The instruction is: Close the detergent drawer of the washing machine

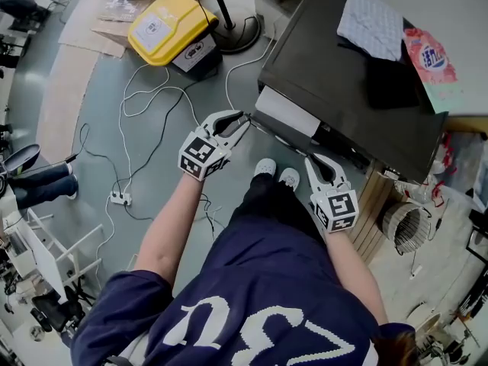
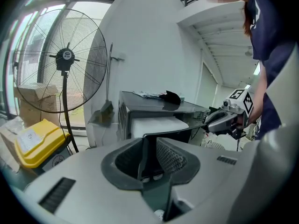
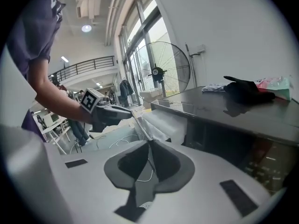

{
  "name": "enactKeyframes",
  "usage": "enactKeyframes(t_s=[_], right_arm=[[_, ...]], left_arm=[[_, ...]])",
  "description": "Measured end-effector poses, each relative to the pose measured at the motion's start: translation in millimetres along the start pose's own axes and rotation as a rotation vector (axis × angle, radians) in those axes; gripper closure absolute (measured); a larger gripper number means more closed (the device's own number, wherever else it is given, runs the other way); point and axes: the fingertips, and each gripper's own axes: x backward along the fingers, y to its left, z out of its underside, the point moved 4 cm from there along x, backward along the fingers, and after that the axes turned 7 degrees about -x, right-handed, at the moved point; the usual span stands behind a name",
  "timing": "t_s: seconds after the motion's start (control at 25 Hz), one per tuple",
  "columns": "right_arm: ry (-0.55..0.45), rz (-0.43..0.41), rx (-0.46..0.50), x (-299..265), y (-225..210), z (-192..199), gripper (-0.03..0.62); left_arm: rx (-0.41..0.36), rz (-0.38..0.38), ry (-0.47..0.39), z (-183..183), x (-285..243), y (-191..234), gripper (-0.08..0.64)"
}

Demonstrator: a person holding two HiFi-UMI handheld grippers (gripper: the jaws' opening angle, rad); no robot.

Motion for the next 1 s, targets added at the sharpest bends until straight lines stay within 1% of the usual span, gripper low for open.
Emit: enactKeyframes(t_s=[0.36, 0.56, 1.0], right_arm=[[-0.019, 0.043, -0.029, -8.1, -17.1, -13.9, 0.540], [-0.039, 0.073, -0.066, -13.3, -27.3, -20.2, 0.539], [-0.057, 0.099, -0.099, -16.7, -28.9, -21.1, 0.532]], left_arm=[[0.001, -0.034, -0.003, -11.8, -17.9, 11.0, 0.454], [0.012, -0.057, -0.012, -16.7, -28.7, 17.4, 0.454], [0.019, -0.072, -0.021, -16.5, -32.2, 19.8, 0.454]])
